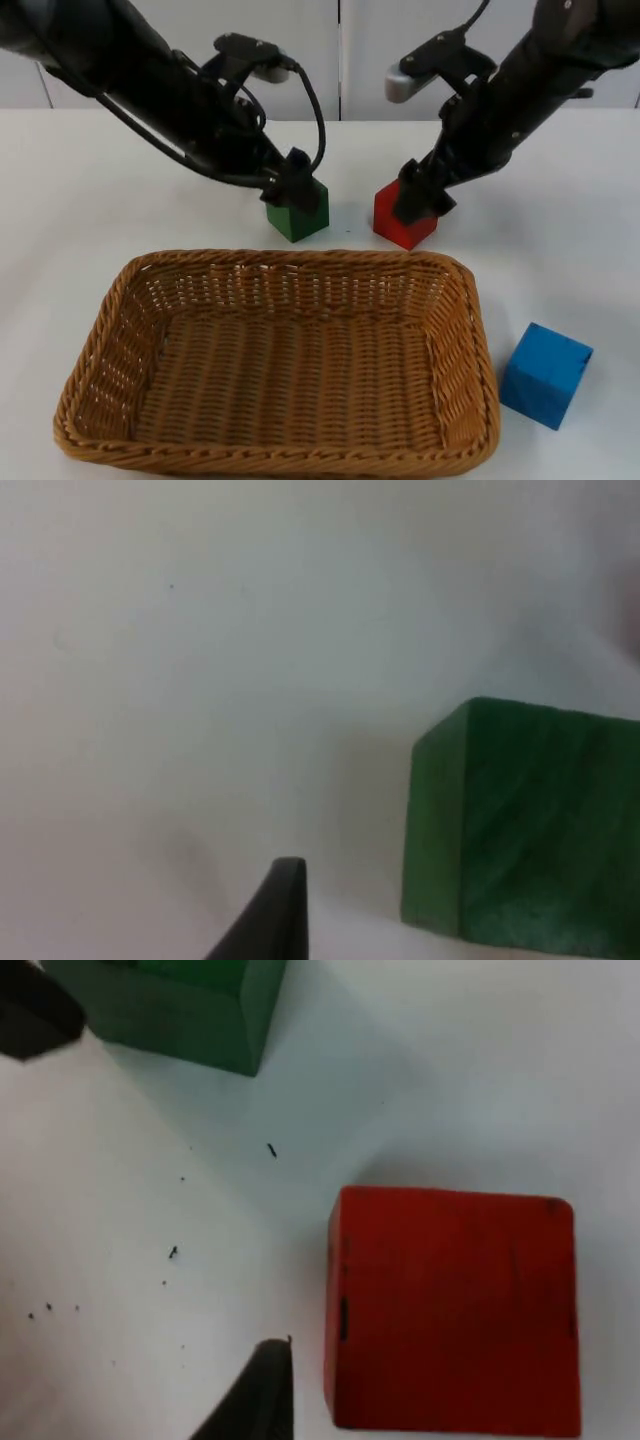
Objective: Pick up one cube with each hand and place exactly two cubes into the same basket, leaving the remaining cube outside.
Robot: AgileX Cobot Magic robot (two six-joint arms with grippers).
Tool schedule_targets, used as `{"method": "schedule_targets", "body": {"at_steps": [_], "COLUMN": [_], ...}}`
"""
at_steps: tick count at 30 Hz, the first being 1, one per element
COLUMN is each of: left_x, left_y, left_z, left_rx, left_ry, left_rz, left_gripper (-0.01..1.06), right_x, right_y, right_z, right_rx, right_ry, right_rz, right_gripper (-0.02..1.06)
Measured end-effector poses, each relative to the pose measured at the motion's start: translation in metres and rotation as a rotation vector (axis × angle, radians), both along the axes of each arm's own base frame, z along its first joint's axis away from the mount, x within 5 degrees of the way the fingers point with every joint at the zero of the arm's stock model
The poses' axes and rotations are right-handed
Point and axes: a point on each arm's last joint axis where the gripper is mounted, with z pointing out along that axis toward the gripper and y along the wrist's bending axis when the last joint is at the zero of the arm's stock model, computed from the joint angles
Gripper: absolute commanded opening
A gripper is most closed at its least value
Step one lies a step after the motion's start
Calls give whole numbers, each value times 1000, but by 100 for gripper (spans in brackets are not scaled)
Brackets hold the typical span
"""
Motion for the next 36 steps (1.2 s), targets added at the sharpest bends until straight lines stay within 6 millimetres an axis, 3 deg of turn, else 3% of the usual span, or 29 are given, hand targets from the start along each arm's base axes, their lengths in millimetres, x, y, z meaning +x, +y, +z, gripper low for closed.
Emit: {"method": "schedule_targets", "body": {"at_steps": [11, 20, 36], "left_x": [12, 16, 19], "left_y": [-5, -5, -4], "left_z": [-15, -31, -32], "left_rx": [16, 41, 36], "left_ry": [-27, -39, -62], "left_rz": [-41, -59, -32], "left_gripper": [105, 105, 105], "right_x": [9, 11, 12], "right_y": [7, 8, 10], "right_z": [-24, -26, -38], "right_rx": [30, 39, 52], "right_ry": [23, -5, 15], "right_rz": [10, 17, 6], "right_gripper": [105, 105, 105]}}
